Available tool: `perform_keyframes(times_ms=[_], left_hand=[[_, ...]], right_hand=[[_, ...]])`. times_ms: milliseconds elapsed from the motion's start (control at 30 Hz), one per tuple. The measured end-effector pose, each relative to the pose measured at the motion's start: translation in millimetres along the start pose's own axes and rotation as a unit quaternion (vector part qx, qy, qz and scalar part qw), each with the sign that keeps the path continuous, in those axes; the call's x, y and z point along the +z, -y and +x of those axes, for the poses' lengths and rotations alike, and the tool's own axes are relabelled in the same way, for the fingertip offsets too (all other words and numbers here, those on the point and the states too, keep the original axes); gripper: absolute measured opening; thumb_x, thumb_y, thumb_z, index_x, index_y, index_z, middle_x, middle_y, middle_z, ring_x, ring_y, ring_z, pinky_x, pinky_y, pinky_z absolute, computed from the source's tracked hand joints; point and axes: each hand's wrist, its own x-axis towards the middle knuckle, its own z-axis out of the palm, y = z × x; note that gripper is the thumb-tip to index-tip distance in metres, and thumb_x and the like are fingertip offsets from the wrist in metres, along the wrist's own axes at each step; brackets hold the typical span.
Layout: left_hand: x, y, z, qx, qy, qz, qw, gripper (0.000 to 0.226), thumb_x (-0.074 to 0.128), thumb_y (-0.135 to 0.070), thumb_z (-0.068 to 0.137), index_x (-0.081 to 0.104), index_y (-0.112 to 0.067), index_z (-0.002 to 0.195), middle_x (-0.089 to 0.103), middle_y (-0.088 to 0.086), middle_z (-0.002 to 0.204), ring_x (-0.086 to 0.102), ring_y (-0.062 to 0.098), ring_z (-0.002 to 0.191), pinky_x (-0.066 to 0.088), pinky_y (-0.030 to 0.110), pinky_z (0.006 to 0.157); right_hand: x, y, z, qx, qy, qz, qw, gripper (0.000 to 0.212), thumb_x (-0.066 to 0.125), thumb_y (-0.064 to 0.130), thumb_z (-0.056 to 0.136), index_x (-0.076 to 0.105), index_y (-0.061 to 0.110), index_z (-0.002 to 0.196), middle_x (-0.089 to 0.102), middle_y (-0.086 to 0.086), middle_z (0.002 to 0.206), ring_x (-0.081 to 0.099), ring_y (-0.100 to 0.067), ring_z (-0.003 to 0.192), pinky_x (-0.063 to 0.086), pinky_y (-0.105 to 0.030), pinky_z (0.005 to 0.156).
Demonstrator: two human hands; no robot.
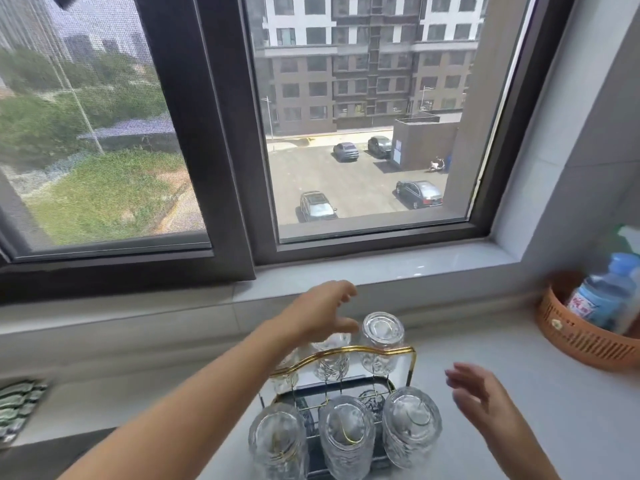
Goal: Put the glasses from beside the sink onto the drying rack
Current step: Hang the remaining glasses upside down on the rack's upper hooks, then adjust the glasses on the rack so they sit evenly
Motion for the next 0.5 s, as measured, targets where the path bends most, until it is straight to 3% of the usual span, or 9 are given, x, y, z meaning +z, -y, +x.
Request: perform_keyframes(times_ms=[33,100,200,267,333,500], left_hand=[[5,-4,16,0.008,0.029,0.034,0.999,0.061,0.07,-0.029,0.075,0.041,-0.015,0.127,0.052,0.007,0.131,0.051,0.021,0.113,0.043,0.035,0.1],[18,-10,43,0.014,0.078,0.082,0.993,0.071,0.073,-0.028,0.072,0.037,-0.014,0.131,0.047,0.009,0.137,0.047,0.027,0.121,0.039,0.041,0.104],[43,-10,68,0.01,0.151,0.092,0.984,0.087,0.076,-0.03,0.067,0.028,-0.018,0.137,0.037,0.007,0.146,0.038,0.029,0.13,0.031,0.046,0.111],[56,-7,76,0.013,0.19,0.1,0.977,0.092,0.076,-0.031,0.066,0.023,-0.02,0.14,0.032,0.007,0.149,0.035,0.029,0.132,0.029,0.046,0.113],[62,-4,81,0.015,0.215,0.083,0.973,0.09,0.076,-0.029,0.067,0.023,-0.02,0.139,0.033,0.005,0.149,0.034,0.027,0.133,0.029,0.042,0.112],[64,3,82,0.027,0.215,0.045,0.975,0.088,0.078,-0.026,0.065,0.027,-0.018,0.136,0.039,0.005,0.145,0.039,0.024,0.127,0.032,0.036,0.106]], right_hand=[[4,-5,-10,0.006,0.024,-0.019,1.0,0.05,0.069,-0.001,0.073,0.049,0.029,0.107,0.058,-0.013,0.119,0.059,0.011,0.094,0.047,-0.002,0.077],[19,-8,-25,0.013,0.058,-0.08,0.995,0.081,0.086,0.012,0.057,0.039,0.026,0.121,0.051,0.0,0.123,0.054,0.01,0.104,0.04,-0.001,0.087],[42,-7,-33,0.023,0.072,-0.109,0.991,0.115,0.087,0.041,0.039,0.021,0.027,0.133,0.038,0.01,0.124,0.042,-0.006,0.116,0.031,-0.024,0.106],[49,-8,-32,0.034,0.056,-0.102,0.993,0.116,0.089,0.038,0.041,0.018,0.033,0.132,0.035,0.017,0.123,0.038,-0.006,0.117,0.03,-0.031,0.107],[53,-12,-32,0.038,0.045,-0.101,0.993,0.105,0.09,0.032,0.048,0.019,0.043,0.125,0.037,0.022,0.124,0.04,-0.006,0.117,0.034,-0.029,0.104],[50,-20,-33,0.037,0.037,-0.09,0.995,0.086,0.087,0.036,0.053,0.026,0.059,0.11,0.039,0.035,0.122,0.047,0.001,0.112,0.035,-0.008,0.08]])
